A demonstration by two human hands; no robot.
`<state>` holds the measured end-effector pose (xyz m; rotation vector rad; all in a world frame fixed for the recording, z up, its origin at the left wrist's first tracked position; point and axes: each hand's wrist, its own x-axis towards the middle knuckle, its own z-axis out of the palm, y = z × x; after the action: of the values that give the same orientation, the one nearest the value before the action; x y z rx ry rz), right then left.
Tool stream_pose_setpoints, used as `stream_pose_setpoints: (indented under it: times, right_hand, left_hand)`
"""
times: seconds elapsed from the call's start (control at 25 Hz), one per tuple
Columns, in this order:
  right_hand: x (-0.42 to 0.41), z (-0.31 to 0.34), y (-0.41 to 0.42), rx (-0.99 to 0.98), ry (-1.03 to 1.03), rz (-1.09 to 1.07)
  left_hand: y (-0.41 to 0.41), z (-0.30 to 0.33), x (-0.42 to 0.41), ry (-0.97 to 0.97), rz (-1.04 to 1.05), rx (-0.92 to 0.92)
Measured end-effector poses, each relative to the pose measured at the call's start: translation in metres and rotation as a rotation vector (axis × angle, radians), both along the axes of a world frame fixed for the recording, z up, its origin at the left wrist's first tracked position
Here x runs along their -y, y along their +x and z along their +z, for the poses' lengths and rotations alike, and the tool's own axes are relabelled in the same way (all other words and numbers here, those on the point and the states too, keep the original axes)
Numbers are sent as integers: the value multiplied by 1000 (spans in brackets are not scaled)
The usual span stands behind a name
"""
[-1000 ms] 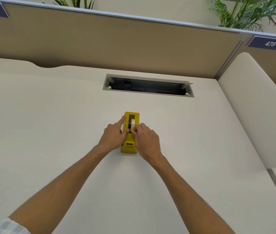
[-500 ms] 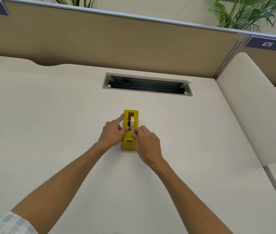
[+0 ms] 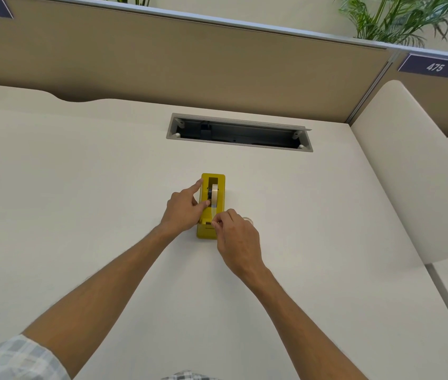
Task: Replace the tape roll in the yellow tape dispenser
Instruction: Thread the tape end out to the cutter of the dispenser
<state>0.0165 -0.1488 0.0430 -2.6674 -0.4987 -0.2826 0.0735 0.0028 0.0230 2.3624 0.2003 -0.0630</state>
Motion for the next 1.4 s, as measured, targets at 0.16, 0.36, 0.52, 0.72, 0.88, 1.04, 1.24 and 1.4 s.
stream_pose_setpoints:
  times: [0.16,0.36,0.52,0.72,0.88,1.04,1.24,1.4]
  right_hand:
    - [0,2,-6,8,4,-2]
    - [-2,3,-15,57,3,-26]
    - [-1,1,-18,67,6,-27]
    - [-2,0,-21,48,33,-12]
    - [1,-1,-22,42,38,-22]
    - [3,-1,-24,32,47,-16]
    - [3,-1,-23,40,51,-19]
    - [3,-1,-23,34,49,-18]
  left_hand:
    - [0,-1,-1,-1,4,10]
    - [2,-2,0,-3,18,5]
    - [-2,-3,-3,-25,14,16]
    - [-15,2,-1,-119,106,83]
    - [-26,4,2,-148,170,151]
    - [-33,6,9,-366,131,-21]
    - [-35,11,14,-521,122,-139]
    - [-34,16,15,-534,145,-171]
